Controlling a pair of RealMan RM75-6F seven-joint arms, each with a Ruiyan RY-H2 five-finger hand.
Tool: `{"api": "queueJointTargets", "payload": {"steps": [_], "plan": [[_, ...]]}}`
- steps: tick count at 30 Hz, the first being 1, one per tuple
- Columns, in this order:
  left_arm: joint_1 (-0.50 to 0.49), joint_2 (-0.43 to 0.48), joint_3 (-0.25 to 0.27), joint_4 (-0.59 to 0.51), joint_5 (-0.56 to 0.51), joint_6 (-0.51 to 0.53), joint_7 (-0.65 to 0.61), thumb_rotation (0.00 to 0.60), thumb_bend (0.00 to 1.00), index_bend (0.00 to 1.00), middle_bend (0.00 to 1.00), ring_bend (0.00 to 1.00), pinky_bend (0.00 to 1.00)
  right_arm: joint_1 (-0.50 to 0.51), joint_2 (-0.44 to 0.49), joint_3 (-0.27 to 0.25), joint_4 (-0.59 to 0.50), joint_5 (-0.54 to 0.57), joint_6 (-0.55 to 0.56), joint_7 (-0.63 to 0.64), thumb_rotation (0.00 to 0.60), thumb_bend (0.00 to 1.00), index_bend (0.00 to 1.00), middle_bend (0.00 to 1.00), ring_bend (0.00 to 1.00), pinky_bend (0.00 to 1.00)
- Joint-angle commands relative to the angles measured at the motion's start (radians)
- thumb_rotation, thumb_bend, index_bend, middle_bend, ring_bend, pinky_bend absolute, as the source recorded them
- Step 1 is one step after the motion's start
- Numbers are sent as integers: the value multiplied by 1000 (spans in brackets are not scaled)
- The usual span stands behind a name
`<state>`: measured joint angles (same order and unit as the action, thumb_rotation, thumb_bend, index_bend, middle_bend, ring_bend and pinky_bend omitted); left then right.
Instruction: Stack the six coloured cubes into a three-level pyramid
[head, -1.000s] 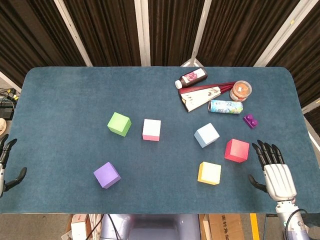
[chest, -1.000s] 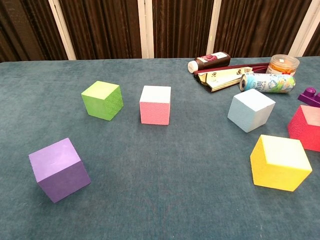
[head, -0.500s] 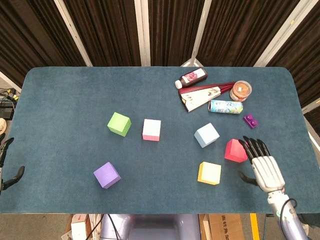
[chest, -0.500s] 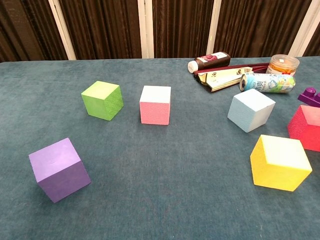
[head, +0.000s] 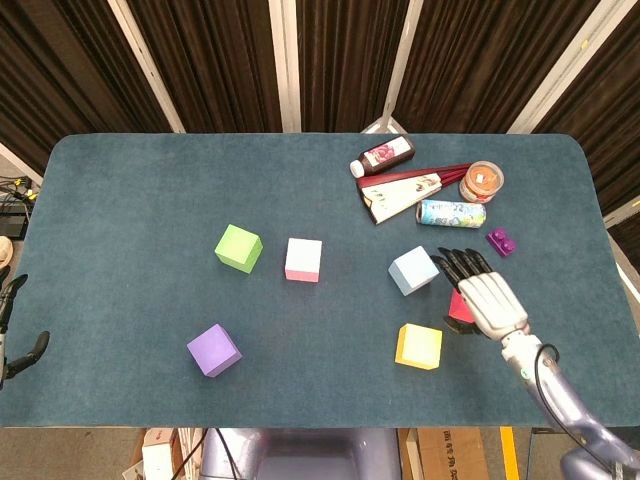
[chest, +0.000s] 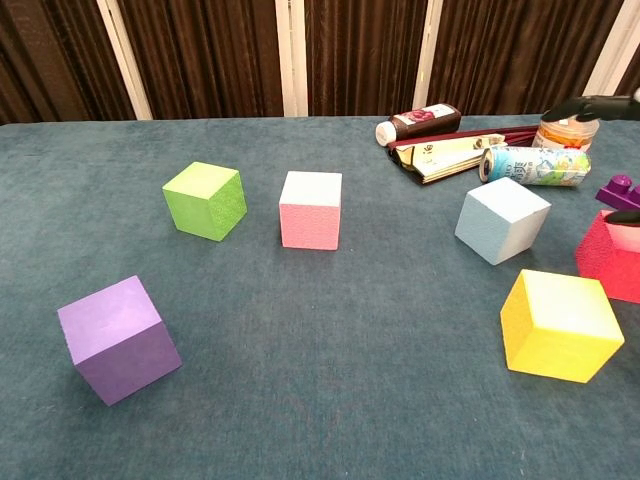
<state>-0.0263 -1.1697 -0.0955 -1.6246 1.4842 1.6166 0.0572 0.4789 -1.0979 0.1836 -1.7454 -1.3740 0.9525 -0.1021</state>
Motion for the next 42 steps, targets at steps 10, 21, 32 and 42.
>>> {"api": "queueJointTargets", "payload": {"steps": [10, 21, 32, 42], "plan": [[-5, -21, 0, -4, -4, -4, 55, 600, 380, 111, 0, 0, 0, 133, -57, 12, 128, 58, -146, -26, 600, 286, 37, 30, 0, 0], [-6, -37, -3, -6, -11, 0, 100, 600, 380, 111, 0, 0, 0, 240, -93, 6, 242, 93, -299, 8, 600, 287, 36, 30, 0, 0], [-5, -52, -7, -7, -24, 3, 148, 600, 380, 111, 0, 0, 0, 312, -123, -14, 338, 87, -385, 48, 600, 287, 116, 74, 0, 0], [-6, -65, -2, -12, -26, -2, 176, 600, 380, 111, 0, 0, 0, 342, -152, -32, 392, 40, -387, 100, 600, 287, 189, 137, 0, 0]]}}
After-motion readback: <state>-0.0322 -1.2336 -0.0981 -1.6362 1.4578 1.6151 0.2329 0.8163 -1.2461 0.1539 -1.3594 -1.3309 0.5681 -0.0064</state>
